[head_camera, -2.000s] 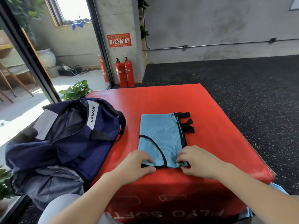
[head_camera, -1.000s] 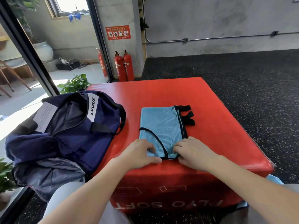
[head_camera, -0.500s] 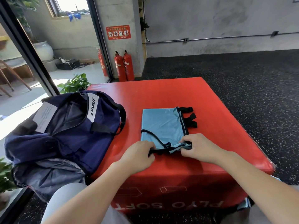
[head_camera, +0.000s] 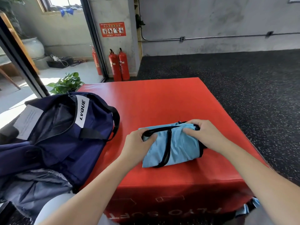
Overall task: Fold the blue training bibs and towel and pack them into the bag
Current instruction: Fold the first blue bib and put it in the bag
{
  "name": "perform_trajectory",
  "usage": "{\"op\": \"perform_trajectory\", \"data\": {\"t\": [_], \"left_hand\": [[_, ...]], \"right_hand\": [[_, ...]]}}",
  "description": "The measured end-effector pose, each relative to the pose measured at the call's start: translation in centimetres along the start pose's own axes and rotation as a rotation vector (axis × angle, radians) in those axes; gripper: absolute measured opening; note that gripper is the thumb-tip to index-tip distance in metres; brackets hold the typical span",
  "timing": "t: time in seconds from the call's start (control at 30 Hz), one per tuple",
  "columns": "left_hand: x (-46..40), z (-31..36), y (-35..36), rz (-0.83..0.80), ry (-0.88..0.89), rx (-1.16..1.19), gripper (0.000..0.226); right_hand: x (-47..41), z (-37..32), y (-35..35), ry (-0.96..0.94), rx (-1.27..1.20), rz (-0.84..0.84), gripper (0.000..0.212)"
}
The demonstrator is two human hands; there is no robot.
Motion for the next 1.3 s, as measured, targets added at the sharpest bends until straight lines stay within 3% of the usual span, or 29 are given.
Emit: {"op": "perform_trajectory", "data": {"t": [0.23,0.37,0.43,0.53,0.7,0.83,0.97,1.07,1.2,1.23,1.3], "left_hand": [[-2.9,-1.1,1.3,0.108,-0.071,-0.038,0.014],[-2.5,-1.9,2.1,0.148,-0.242,0.096,0.014],[-1.3,-2.3,2.8,0.121,-0.302,0.121,0.032],[0.6,-3.0,3.4,0.068,-0.243,0.047,0.057],[0.4,-4.5,2.9,0.107,-0.172,0.001,0.047],[-0.1,-4.9,2.7,0.097,-0.215,0.019,0.044],[-1.0,-5.0,2.0,0.014,-0.172,-0.367,0.059],[-2.1,-4.9,1.4,-0.003,-0.112,-0.535,0.053],[-3.9,-5.6,1.1,0.059,0.035,-0.518,0.058],[-4.4,-6.0,1.2,0.066,0.088,-0.517,0.055],[-5.2,-6.5,1.5,0.031,0.171,-0.485,0.036]], "right_hand": [[-4.7,-0.2,1.7,-0.055,0.148,0.024,0.009],[-7.4,0.7,2.7,-0.017,0.204,0.045,0.007],[-8.3,1.2,3.2,0.011,0.255,0.035,0.006],[-9.2,2.0,3.4,0.049,0.354,0.025,0.006],[-9.6,2.2,3.2,0.076,0.49,0.082,0.009],[-9.2,1.8,3.5,0.064,0.628,0.163,0.019],[-8.7,1.5,4.1,0.009,0.759,0.227,0.027],[-8.3,1.8,3.9,-0.047,0.741,0.273,0.033],[-6.6,0.7,4.2,-0.256,0.664,0.426,0.024],[-5.9,0.2,4.5,-0.28,0.624,0.411,0.019],[-4.7,-0.2,5.2,-0.142,0.459,0.25,0.016]]}}
Point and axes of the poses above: each hand's wrist, its own x-axis away from the middle knuckle, its own y-axis out of the palm, z = x × y, the point moved 1 cm from there along -x, towards the middle knuckle, and after that the axes turned 6 degrees about y, right-handed, at the moved point
